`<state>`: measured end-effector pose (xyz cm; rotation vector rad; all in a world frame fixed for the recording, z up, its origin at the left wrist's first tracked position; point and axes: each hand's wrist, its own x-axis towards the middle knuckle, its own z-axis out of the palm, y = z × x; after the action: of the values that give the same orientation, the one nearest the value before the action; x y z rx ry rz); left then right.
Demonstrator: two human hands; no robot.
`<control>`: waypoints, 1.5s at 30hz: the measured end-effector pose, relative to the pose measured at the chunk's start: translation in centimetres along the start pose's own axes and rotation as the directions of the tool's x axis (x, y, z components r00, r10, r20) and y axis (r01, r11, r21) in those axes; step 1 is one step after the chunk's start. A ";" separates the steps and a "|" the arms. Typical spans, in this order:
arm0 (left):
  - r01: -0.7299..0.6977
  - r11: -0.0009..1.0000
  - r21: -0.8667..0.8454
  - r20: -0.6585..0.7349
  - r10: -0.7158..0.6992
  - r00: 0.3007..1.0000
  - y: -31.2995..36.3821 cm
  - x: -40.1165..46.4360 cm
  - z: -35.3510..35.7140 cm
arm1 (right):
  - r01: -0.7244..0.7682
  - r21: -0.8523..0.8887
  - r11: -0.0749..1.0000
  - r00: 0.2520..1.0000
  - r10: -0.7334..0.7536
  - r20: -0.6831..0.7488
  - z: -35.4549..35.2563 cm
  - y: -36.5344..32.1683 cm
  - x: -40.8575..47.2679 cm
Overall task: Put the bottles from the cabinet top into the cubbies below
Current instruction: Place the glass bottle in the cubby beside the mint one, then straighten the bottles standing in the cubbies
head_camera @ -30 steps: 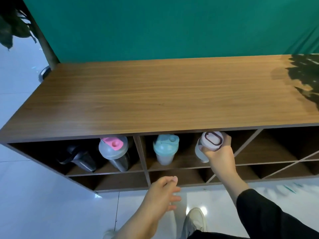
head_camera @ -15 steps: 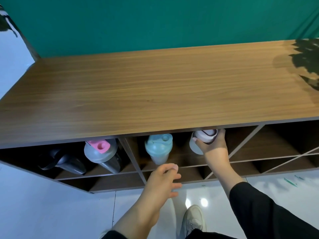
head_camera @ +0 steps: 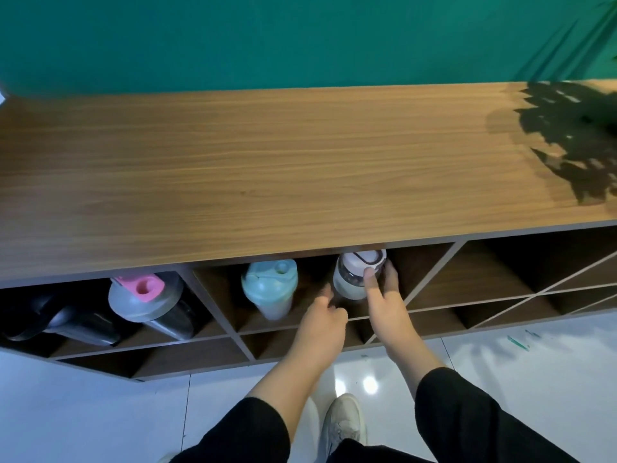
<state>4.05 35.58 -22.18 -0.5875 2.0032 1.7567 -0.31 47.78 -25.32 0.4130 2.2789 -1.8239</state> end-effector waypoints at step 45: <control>-0.046 0.967 -0.249 -0.302 -0.032 0.953 -3.6 -1.1 -6.6 | -0.210 0.165 0.964 0.960 0.171 0.223 11.0 2.5 1.0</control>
<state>6.77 28.61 -23.72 -0.9877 1.9839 2.0492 -0.61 37.71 -30.41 0.4329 1.8702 -1.8911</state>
